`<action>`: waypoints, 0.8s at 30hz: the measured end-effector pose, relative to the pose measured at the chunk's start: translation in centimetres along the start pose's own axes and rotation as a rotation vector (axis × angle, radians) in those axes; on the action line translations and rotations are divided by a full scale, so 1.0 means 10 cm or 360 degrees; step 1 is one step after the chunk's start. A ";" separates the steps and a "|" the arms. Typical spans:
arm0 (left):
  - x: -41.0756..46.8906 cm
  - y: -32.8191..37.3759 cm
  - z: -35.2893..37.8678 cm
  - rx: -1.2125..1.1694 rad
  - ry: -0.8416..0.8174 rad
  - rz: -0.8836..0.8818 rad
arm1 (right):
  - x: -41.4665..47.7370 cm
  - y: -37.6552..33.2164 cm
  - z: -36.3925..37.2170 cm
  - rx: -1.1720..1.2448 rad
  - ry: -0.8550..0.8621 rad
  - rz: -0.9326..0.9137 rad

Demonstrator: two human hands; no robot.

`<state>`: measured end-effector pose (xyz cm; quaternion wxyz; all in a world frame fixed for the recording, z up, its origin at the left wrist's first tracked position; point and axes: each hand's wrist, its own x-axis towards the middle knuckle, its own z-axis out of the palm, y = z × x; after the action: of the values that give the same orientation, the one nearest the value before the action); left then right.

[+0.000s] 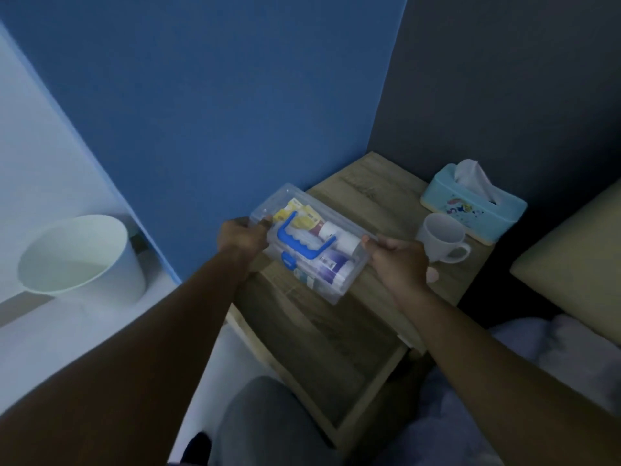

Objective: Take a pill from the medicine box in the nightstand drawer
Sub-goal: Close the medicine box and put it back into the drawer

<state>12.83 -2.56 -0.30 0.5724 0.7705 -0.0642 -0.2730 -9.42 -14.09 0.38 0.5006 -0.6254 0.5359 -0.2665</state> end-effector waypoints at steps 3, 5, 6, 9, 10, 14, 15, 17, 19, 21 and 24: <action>-0.21 -0.12 -0.14 -0.0017 -0.0054 -0.0186 | -0.28 0.07 -0.03 -0.0048 0.0010 -0.0012; -0.32 -0.21 -0.23 -0.0002 -0.0085 -0.0269 | -0.46 0.16 -0.02 -0.0054 -0.0029 0.0018; -0.35 -0.26 -0.27 -0.0005 -0.0092 -0.0296 | -0.54 0.23 -0.01 -0.0041 -0.0061 0.0042; -0.42 -0.38 -0.35 0.0040 -0.0109 -0.0357 | -0.74 0.43 0.04 -0.0040 -0.0122 0.0136; -0.42 -0.43 -0.36 0.0086 -0.0134 -0.0358 | -0.78 0.49 0.06 -0.0043 -0.0123 0.0175; -0.46 -0.65 -0.34 0.0144 -0.0241 -0.0430 | -0.85 0.73 0.19 0.0104 -0.0098 0.0343; -0.46 -0.71 -0.32 0.0146 -0.0262 -0.0456 | -0.86 0.78 0.23 0.0181 -0.0072 0.0400; -0.46 -0.83 -0.25 0.0224 -0.0314 -0.0476 | -0.86 0.88 0.33 0.0241 -0.0009 0.0492; -0.41 -0.92 -0.17 0.0281 -0.0381 -0.0465 | -0.84 0.98 0.41 0.0290 0.0065 0.0566; -0.35 -0.99 -0.09 0.0333 -0.0447 -0.0445 | -0.80 1.08 0.46 0.0334 0.0116 0.0650; -0.25 -1.09 0.02 0.0377 -0.0493 -0.0413 | -0.70 1.20 0.50 0.0337 0.0125 0.0739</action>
<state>8.27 1.98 -9.46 0.4215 0.7830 -0.0833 -0.4498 -11.86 -4.91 -10.90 0.5899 -0.4190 0.6532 -0.2231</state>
